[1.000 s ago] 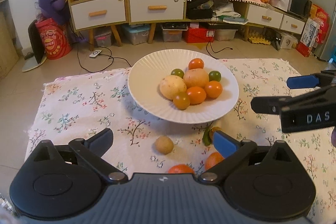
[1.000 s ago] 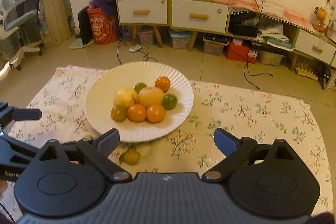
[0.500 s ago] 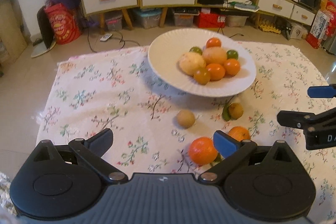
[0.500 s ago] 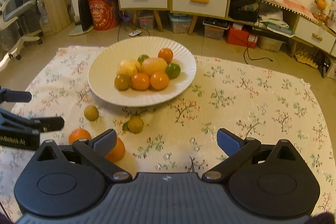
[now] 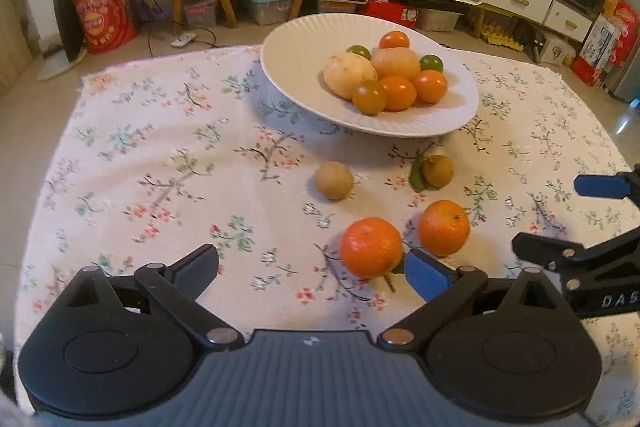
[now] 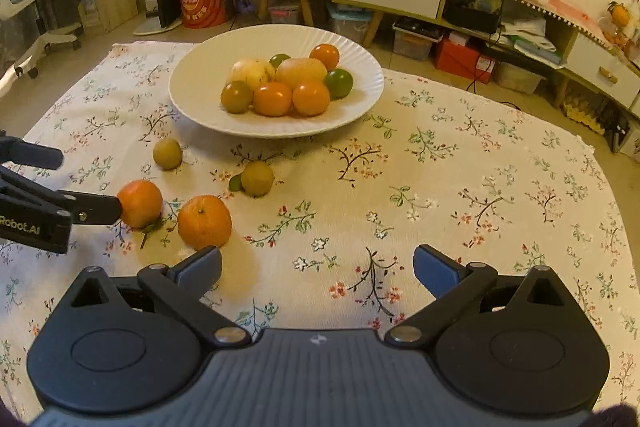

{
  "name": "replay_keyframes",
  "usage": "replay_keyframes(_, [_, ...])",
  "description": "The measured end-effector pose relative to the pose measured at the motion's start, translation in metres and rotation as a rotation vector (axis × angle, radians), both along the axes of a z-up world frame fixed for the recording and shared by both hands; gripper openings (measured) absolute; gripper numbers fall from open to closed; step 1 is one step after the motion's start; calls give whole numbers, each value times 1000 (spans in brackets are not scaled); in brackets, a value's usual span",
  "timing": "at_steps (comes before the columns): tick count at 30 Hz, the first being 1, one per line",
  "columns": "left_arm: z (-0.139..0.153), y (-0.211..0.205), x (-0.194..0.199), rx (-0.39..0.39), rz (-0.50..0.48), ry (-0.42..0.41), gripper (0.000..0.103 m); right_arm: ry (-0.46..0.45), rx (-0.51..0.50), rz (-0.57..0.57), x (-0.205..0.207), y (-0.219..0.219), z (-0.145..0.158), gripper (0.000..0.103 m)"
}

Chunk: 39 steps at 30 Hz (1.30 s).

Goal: Organize fruits
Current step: 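Withdraw both tools from the bowl toward the two mandarins on the cloth, then close the left tool on a mandarin while the right tool closes on the other mandarin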

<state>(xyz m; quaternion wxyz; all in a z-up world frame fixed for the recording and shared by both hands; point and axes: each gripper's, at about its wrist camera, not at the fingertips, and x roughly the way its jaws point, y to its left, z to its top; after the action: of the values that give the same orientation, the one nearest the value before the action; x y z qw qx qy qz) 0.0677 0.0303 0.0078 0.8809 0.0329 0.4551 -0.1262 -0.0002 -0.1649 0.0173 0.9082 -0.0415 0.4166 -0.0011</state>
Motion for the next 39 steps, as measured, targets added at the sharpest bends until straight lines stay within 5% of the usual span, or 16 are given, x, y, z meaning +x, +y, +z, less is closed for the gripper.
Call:
replay_keyframes(9, [-8,-7,9,-95,-12,55,54,2,-3,21,1,6,-1,102])
replay_keyframes(22, [-10,-17,15,-103,-14,67,15,13,-7,48,4,15,-4,102])
replay_keyframes(39, [5,-6,10,-42,-23,6,14,12,-3,90,13,34,-6,98])
